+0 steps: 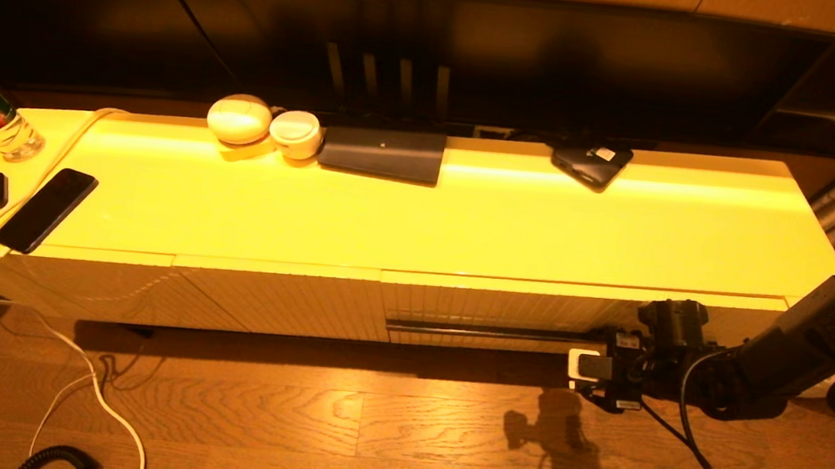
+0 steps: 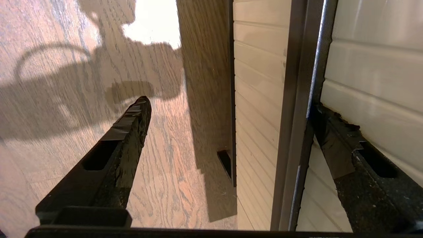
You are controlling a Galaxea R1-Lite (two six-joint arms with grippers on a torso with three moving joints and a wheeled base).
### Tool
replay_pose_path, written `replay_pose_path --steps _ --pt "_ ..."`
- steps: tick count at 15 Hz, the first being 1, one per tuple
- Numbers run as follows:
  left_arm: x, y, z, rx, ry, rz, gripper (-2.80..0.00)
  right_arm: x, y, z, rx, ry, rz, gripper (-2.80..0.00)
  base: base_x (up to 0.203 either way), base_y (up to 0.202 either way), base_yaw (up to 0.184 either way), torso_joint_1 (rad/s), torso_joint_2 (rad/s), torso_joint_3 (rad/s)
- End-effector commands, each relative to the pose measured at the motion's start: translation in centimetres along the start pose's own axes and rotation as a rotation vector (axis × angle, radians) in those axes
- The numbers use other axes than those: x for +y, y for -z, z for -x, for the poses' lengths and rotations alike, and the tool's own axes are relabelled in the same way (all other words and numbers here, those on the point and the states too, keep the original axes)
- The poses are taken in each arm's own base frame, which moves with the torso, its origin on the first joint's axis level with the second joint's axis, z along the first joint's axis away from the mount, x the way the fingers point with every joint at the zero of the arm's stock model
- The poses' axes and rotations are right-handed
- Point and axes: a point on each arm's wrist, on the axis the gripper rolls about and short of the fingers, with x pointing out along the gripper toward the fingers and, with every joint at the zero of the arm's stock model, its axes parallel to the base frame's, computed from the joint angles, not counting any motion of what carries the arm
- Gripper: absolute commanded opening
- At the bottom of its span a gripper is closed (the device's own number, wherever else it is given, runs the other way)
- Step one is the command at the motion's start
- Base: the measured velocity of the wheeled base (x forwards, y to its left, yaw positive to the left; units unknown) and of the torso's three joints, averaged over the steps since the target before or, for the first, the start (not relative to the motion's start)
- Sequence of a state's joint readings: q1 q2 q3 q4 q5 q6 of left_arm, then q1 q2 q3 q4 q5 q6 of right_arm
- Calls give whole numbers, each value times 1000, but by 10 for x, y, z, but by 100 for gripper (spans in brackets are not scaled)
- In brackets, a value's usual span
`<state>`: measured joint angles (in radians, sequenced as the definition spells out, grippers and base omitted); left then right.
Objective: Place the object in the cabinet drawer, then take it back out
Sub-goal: Open the drawer
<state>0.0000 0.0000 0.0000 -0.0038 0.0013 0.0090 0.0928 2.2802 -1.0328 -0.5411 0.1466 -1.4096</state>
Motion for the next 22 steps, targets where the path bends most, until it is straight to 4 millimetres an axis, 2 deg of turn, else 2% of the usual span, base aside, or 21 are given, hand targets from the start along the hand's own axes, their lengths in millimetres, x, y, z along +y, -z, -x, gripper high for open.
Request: replay_pose_path --steps 1,5,12,16,22 --pt "0 0 0 1 0 0 -280 1 0 0 -3 0 8 0 0 0 0 0 0 0" --pt "0 0 0 1 0 0 -280 15 1 5 -2 -53 3 0 0 0 0 0 0 0" --pt "0 0 0 1 0 0 -280 27 0 11 -5 -95 1 0 0 0 0 0 0 0" --pt "0 0 0 1 0 0 -280 49 1 29 -28 -192 -3 0 0 0 0 0 0 0" --pt "0 0 0 1 0 0 -280 62 -5 65 -61 -247 1 0 0 0 0 0 0 0"
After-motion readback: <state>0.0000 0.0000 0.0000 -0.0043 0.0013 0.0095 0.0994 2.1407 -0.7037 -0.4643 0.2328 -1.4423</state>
